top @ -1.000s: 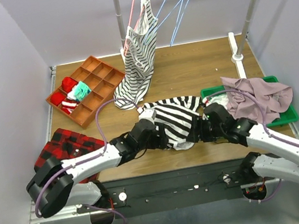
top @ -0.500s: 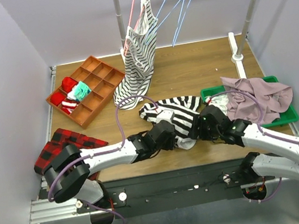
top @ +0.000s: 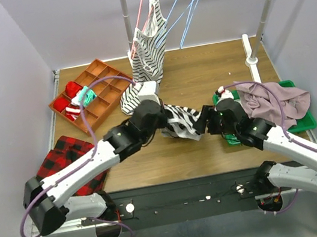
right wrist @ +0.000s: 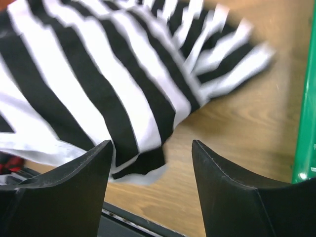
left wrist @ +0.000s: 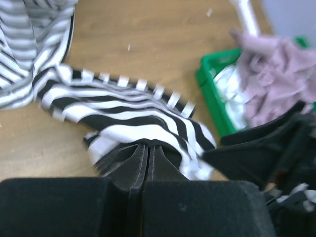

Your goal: Place the tank top on the hanger

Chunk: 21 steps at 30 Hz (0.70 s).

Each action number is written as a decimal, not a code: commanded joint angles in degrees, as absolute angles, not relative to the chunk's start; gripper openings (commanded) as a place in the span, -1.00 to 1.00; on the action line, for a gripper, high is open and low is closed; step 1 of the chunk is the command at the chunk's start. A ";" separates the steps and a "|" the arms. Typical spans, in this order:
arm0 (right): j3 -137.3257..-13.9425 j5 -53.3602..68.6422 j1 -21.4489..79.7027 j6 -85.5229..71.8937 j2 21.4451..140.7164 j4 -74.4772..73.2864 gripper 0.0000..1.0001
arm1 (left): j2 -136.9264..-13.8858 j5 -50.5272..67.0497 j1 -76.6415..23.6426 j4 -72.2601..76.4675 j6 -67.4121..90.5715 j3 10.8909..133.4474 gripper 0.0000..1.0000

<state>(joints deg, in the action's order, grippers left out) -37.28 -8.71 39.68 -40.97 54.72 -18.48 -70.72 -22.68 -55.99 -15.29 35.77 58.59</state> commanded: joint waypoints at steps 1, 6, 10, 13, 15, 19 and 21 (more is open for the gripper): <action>-43.76 -12.30 39.99 -38.23 55.89 -19.33 0.48 | -67.06 -24.43 -54.93 -20.82 32.52 68.80 -1.00; -52.01 -8.89 39.90 -37.09 57.57 -18.81 0.52 | -67.32 -24.08 -54.84 -24.61 29.98 78.20 -1.00; -56.94 -7.64 39.90 -36.21 58.27 -19.68 0.54 | -68.64 -24.26 -54.84 -27.24 29.36 83.40 -1.00; -60.63 -8.87 39.90 -35.16 59.23 -21.79 0.57 | -69.87 -22.95 -53.27 -28.56 29.96 84.03 -1.00; -61.08 -9.40 39.90 -34.89 59.94 -22.85 0.57 | -69.52 -19.19 -51.86 -27.95 31.11 80.10 -1.00; -56.00 -8.97 39.90 -36.56 59.51 -21.98 0.57 | -65.14 -17.49 -49.13 -25.84 34.01 68.40 -0.42; -51.08 -8.79 39.99 -37.79 59.24 -21.01 0.57 | -61.27 -16.44 -47.29 -24.35 35.77 60.26 0.12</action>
<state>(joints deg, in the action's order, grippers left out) -58.28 -8.75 39.68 -36.42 59.13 -19.59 -66.76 -19.77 -50.06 -24.93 32.36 72.79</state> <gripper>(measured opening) 0.785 0.282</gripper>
